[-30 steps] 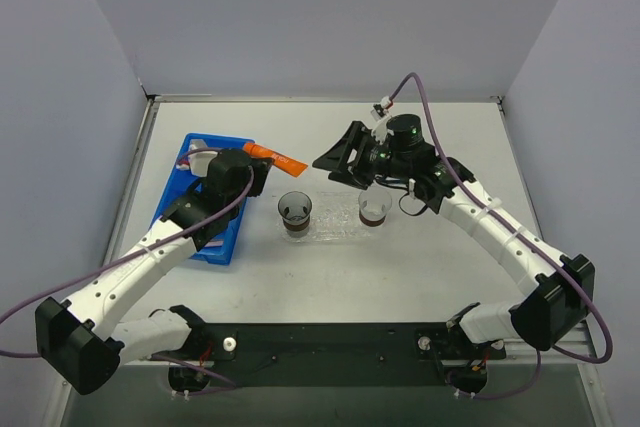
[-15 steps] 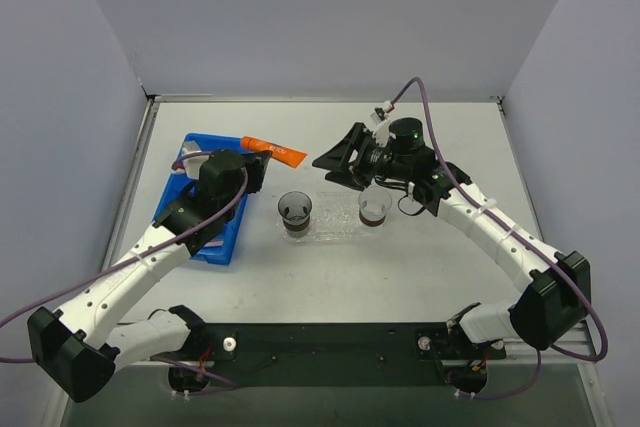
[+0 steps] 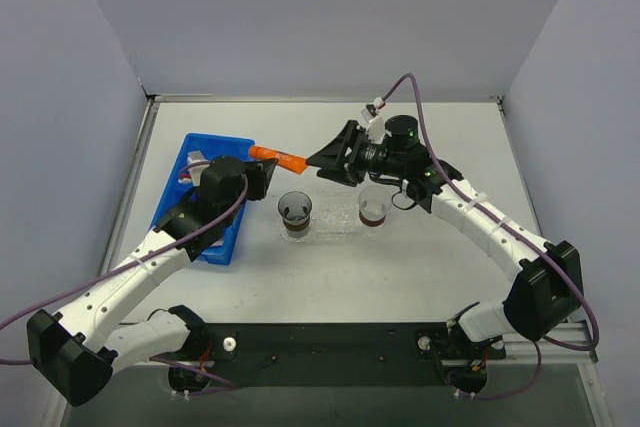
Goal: Prepare toiletry sets of a toothbrush and toothpaste on the tray
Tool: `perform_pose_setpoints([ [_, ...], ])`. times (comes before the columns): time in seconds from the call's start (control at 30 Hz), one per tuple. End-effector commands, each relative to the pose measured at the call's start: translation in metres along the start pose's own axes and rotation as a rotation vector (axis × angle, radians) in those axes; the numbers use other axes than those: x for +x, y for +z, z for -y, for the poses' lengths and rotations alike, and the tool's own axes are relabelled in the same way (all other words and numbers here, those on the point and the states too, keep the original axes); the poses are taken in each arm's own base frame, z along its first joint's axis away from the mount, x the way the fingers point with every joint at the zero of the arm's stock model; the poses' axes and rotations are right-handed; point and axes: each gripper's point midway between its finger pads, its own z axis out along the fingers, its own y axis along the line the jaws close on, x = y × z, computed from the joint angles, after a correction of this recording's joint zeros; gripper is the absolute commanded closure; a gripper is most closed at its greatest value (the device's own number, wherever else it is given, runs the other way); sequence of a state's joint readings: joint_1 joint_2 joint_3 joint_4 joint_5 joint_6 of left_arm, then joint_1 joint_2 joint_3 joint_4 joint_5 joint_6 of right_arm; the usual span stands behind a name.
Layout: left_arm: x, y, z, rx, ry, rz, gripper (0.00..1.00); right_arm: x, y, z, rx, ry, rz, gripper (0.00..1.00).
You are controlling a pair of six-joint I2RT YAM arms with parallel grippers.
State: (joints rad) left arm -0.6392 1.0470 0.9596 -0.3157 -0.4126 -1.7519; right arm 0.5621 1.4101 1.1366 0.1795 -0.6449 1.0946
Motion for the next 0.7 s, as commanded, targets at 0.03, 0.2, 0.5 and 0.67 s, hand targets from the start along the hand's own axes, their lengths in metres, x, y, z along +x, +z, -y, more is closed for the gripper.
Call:
perform_pose_setpoints([
  [0.03,0.009,-0.011,0.023,0.073,-0.098,-0.047,1.0,-0.002,0.002,-0.019,-0.093,-0.069,-0.019,0.5],
  [0.2,0.015,-0.01,0.019,0.067,-0.09,-0.065,1.0,-0.001,0.006,-0.019,-0.102,-0.061,-0.043,0.55],
  [0.5,0.023,-0.009,0.02,0.074,-0.07,-0.087,1.0,0.001,0.01,-0.017,-0.103,-0.041,-0.064,0.77],
  [0.67,0.025,-0.009,0.017,0.065,-0.047,-0.096,1.0,-0.002,0.009,-0.016,-0.107,-0.037,-0.056,0.96],
])
